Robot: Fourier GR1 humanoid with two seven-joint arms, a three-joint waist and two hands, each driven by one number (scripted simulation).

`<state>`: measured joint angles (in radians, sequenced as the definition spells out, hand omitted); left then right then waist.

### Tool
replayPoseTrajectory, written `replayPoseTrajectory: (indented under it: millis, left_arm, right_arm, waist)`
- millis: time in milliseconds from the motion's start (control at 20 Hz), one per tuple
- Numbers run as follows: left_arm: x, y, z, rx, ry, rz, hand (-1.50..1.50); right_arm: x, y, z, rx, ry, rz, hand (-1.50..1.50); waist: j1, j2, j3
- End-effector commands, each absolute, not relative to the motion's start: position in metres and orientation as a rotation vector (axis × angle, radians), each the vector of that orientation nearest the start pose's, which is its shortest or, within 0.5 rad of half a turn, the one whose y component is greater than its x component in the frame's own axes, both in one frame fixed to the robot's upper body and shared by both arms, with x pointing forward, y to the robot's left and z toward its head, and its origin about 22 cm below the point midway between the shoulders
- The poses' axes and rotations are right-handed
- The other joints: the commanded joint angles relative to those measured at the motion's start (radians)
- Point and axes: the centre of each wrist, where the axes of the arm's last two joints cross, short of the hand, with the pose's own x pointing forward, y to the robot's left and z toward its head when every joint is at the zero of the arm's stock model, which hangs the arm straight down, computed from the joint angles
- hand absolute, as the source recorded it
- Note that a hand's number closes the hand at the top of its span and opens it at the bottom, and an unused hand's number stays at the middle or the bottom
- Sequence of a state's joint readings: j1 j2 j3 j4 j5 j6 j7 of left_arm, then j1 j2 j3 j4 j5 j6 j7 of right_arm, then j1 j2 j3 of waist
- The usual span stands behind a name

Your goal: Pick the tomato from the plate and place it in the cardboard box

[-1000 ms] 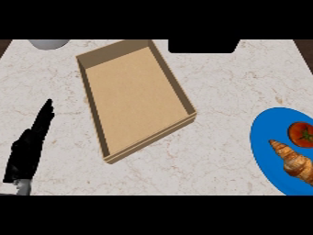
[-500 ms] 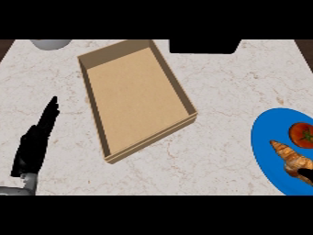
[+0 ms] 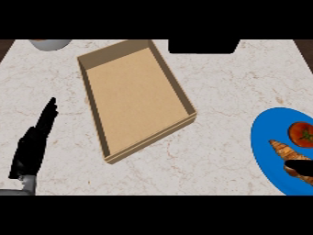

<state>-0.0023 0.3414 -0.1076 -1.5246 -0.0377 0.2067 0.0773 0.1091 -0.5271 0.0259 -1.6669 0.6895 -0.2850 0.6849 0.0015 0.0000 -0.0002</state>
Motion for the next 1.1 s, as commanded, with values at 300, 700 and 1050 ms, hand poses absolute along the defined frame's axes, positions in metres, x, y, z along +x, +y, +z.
replayPoseTrajectory:
  millis: [300,700,1050]
  left_arm:
    - [0.231,0.281,-0.003,0.388,-1.454,-0.192,0.0]
    - [0.237,0.288,-0.008,0.389,-1.442,-0.204,0.0]
    - [0.224,0.289,0.003,0.376,-1.456,-0.199,0.0]
  right_arm:
    - [0.223,-0.339,0.026,-1.208,-0.897,0.341,-1.5]
    - [0.22,-0.342,0.029,-1.238,-0.934,0.307,-1.5]
    - [0.239,-0.35,0.008,-1.213,-0.927,0.316,-1.5]
  waist:
    - [0.0,-0.001,0.0]
    - [-0.003,0.0,0.0]
    - [0.001,0.0,0.0]
